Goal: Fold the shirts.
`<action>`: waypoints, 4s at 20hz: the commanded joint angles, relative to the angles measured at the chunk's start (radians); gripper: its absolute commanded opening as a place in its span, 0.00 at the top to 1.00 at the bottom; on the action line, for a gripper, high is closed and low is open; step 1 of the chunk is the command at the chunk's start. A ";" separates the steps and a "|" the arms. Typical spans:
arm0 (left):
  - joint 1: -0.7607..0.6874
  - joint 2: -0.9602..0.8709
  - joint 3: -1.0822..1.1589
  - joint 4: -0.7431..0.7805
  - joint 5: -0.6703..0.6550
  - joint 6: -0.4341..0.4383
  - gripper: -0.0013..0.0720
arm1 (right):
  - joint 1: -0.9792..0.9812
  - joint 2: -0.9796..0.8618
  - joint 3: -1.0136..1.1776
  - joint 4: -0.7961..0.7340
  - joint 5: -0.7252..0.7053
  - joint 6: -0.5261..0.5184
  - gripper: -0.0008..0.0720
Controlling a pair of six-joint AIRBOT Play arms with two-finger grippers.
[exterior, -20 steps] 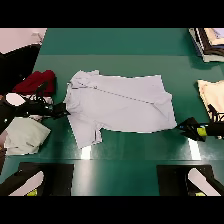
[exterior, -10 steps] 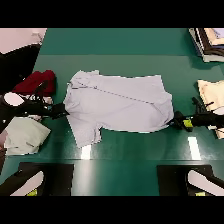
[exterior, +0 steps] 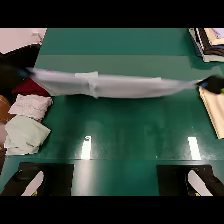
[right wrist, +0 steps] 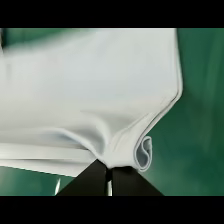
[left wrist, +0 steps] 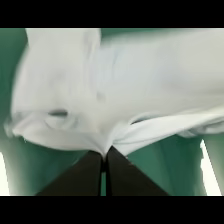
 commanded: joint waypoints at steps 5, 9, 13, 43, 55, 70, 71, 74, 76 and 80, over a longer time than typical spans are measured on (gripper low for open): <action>0.000 0.040 0.671 0.020 -0.026 -0.108 0.96 | -0.178 0.178 0.457 -0.006 0.132 0.002 0.97; 0.000 0.034 0.706 0.019 -0.028 -0.128 0.96 | -0.208 0.115 0.629 -0.005 0.228 0.037 0.98; 0.000 -0.048 0.531 0.001 -0.116 -0.132 0.96 | -0.184 -0.023 0.705 -0.006 0.332 0.091 0.98; 0.000 -0.869 0.029 -0.035 0.066 0.088 0.96 | 0.207 -0.811 0.483 -0.348 0.151 0.186 0.98; 0.000 -0.765 -0.072 0.054 -0.005 0.085 0.30 | 0.171 -0.568 0.086 -0.235 0.006 0.162 0.47; 0.000 -0.266 -0.922 -0.199 0.203 0.053 0.30 | 0.098 -0.102 -0.227 -0.231 0.031 0.131 0.47; -0.009 -0.266 -0.927 -0.201 0.216 0.052 0.30 | 0.098 -0.096 -0.227 -0.231 0.031 0.131 0.47; -0.086 -0.266 -0.932 -0.229 0.277 0.051 0.30 | 0.098 -0.089 -0.227 -0.230 0.032 0.131 0.47; -0.128 -0.266 -0.932 -0.259 0.315 0.045 0.31 | 0.097 -0.090 -0.227 -0.232 0.045 0.122 0.47; -0.131 -0.262 -0.917 -0.253 0.294 0.026 0.96 | 0.029 -0.090 -0.229 -0.243 0.126 0.089 0.47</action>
